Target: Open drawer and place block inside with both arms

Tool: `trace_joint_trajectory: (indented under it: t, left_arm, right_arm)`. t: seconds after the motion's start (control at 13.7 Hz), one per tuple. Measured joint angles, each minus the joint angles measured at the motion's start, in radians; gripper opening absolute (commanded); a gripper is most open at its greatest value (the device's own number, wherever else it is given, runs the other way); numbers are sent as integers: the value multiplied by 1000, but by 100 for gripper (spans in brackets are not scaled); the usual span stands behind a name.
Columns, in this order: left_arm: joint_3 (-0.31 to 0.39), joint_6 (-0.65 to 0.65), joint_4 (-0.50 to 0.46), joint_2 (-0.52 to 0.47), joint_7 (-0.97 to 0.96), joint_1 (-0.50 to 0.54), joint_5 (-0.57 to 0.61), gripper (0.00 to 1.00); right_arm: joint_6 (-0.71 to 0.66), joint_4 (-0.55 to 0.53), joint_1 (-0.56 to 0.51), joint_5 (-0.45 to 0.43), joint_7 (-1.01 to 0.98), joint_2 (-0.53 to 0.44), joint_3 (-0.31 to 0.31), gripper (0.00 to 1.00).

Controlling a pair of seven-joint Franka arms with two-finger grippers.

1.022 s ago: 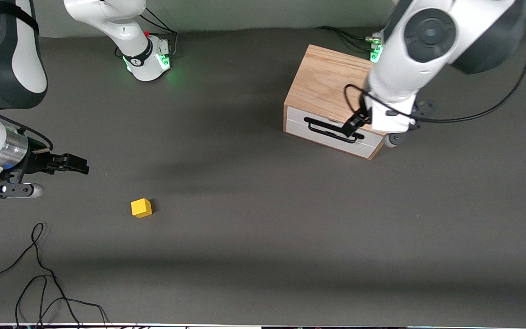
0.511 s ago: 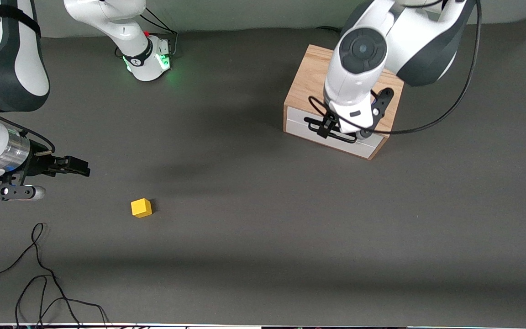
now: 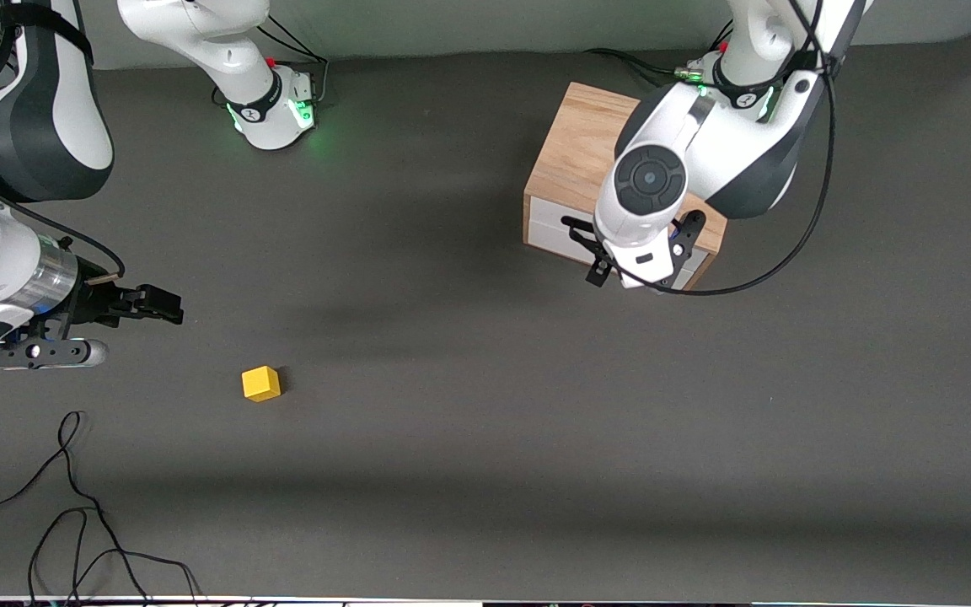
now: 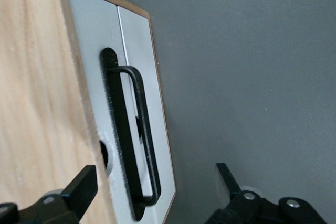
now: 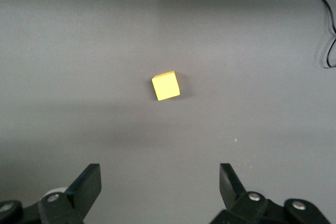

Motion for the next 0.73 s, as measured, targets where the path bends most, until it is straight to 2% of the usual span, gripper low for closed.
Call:
trace_joint_trajectory:
  t: [0.73]
  left_arm:
    - [3, 58, -7, 91, -84, 1, 33, 100]
  right_arm:
    - [5, -1, 0, 0, 0, 7, -7, 100]
